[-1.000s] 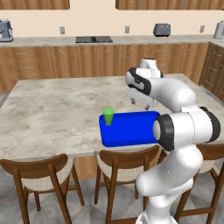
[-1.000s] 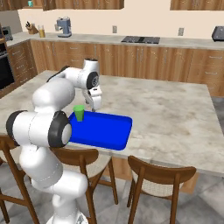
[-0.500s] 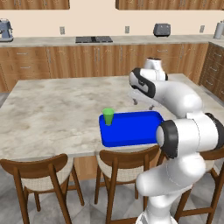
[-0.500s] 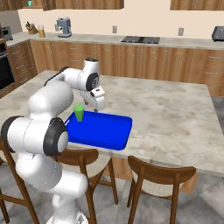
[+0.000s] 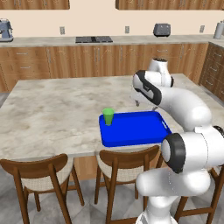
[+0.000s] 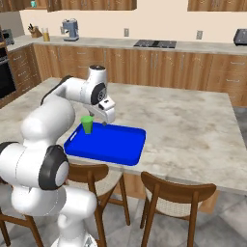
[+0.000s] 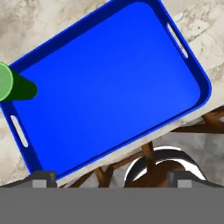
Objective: There is a tray on the dining counter. Grab the cup, mug, and pitcher and place them on the tray. The pitcher may be placed next to the tray if it cannot fit the tray.
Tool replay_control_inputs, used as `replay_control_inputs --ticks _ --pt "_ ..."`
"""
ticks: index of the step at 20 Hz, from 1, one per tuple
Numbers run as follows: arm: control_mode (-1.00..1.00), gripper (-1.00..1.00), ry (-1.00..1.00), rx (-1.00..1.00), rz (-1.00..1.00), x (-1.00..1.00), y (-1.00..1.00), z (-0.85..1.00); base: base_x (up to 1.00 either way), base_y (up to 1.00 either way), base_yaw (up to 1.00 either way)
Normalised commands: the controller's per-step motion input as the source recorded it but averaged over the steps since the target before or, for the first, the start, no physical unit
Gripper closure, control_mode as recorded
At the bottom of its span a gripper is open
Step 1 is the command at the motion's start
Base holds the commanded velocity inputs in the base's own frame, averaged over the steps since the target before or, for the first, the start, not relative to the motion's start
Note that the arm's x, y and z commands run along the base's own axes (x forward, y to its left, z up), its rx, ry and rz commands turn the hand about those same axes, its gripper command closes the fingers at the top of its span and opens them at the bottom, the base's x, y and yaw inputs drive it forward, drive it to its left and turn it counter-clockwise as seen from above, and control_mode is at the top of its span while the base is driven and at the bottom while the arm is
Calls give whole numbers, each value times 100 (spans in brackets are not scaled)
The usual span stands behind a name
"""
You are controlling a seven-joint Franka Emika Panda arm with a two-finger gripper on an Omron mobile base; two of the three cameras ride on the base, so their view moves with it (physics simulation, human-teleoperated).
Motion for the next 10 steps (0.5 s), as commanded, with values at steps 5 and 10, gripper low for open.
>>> replay_control_inputs --ticks 5,10 --pt "-100 -100 -9 0 8 -31 0 23 0 0 0" --pt "-100 -100 -14 0 7 -38 0 28 0 0 0"
